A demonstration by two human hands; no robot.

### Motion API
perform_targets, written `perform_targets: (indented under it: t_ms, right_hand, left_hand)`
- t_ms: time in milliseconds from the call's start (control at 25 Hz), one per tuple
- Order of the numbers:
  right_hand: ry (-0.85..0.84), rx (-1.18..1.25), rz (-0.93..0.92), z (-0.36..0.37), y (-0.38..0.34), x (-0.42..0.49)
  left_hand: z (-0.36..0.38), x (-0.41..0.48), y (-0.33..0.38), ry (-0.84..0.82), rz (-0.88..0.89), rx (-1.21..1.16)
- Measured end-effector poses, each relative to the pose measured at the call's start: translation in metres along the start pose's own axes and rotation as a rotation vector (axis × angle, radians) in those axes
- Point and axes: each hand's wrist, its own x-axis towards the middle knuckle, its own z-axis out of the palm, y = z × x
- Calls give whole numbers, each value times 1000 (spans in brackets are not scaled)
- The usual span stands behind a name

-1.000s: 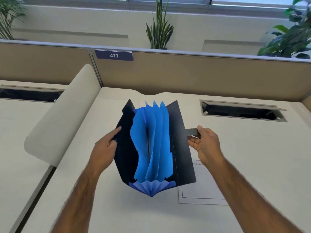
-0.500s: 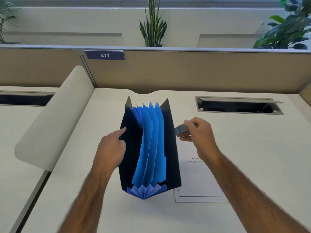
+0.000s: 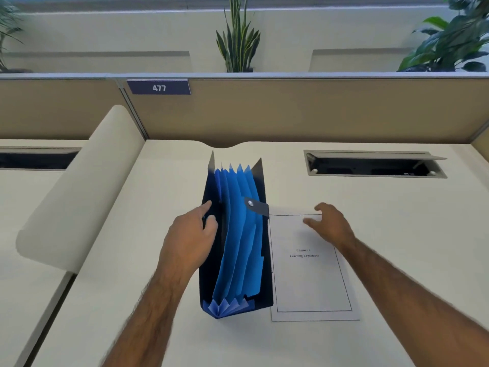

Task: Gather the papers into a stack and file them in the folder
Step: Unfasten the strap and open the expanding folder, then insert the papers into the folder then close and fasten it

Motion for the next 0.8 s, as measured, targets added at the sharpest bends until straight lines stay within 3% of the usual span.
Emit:
perform_targets:
  t_ms: [160, 440, 800]
  right_hand:
    - [-174, -274, 4, 4, 21, 21]
    - [-300, -427, -60, 2, 13, 33]
    - [-247, -427, -54, 9, 5, 19]
  left_hand:
    - [6, -1, -3, -16, -35, 70]
    - [4, 1, -12, -17, -29, 73]
    - [8, -3, -12, 7, 2, 43]
